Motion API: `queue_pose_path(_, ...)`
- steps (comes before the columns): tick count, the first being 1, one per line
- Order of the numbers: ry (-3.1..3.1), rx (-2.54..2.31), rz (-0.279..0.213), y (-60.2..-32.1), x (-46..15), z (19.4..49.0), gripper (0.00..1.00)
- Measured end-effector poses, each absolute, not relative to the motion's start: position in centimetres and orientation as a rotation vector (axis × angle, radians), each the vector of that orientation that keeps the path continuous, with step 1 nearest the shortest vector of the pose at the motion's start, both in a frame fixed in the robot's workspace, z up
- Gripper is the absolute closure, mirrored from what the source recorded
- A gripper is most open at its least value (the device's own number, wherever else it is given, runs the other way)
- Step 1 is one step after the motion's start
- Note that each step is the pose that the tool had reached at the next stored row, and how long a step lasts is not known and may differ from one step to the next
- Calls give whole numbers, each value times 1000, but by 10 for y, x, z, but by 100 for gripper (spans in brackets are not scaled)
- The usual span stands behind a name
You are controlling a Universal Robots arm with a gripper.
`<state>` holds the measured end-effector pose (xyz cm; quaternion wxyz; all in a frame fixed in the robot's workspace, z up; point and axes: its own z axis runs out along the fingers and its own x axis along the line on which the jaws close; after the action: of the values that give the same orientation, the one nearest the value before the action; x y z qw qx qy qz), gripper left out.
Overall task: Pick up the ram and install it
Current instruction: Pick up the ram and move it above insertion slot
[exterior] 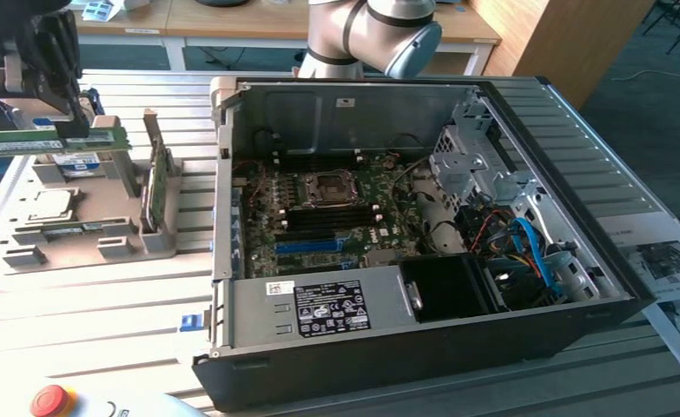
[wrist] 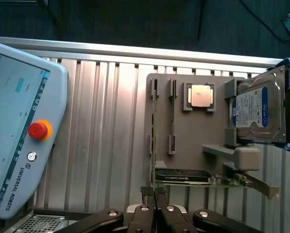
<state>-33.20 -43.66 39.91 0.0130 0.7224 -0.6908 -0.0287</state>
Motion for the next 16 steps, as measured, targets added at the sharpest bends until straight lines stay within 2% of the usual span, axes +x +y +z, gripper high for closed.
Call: queue_pose_path(16, -2150, 2248, -95, -443, -302, 399, 88)
